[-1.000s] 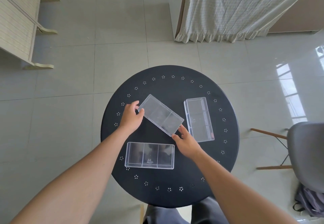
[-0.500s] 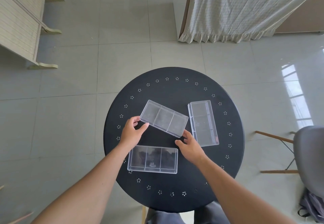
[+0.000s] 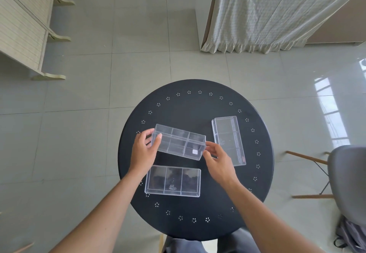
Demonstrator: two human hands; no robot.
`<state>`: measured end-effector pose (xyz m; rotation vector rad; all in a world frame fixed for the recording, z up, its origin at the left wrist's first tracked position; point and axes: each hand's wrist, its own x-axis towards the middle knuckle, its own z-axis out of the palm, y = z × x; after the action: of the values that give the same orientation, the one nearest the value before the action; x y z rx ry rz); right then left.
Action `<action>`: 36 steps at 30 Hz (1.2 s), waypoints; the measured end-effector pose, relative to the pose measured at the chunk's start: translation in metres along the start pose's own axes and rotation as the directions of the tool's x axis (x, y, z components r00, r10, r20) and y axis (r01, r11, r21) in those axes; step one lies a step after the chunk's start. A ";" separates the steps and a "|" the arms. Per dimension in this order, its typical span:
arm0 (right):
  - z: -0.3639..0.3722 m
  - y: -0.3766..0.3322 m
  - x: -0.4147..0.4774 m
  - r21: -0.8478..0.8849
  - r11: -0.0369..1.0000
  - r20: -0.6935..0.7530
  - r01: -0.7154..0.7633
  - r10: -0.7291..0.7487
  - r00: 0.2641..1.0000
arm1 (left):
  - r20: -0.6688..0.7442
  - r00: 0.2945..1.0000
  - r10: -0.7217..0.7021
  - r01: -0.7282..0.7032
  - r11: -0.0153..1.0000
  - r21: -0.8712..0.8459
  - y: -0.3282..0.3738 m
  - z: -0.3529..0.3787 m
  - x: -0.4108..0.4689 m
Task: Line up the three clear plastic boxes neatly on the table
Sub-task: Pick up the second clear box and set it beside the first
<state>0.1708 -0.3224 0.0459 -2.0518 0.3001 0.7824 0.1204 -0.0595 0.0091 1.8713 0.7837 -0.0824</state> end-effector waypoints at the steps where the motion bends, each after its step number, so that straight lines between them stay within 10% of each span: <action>1: 0.001 -0.001 -0.001 -0.014 1.000 0.011 0.001 0.000 1.000 | 0.017 1.000 -0.018 0.018 1.000 0.014 -0.001 0.000 -0.001; 19: 0.012 0.002 0.021 -0.162 0.987 0.199 -0.014 0.047 0.979 | 0.150 0.966 -0.210 0.196 0.975 0.105 -0.025 0.010 0.002; 26: -0.010 0.037 0.005 -0.185 0.979 0.108 -0.089 0.110 0.988 | 0.008 0.996 -0.090 0.087 0.980 0.181 0.009 0.024 -0.008; 36: -0.068 0.094 -0.007 -0.193 0.962 -0.027 -0.191 0.189 0.982 | 0.226 0.971 0.078 -0.111 0.985 0.133 0.064 0.090 -0.025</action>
<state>0.1481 -0.4323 0.0153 -2.2337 0.4458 0.9523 0.1626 -0.1625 0.0304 1.9934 0.5470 -0.2884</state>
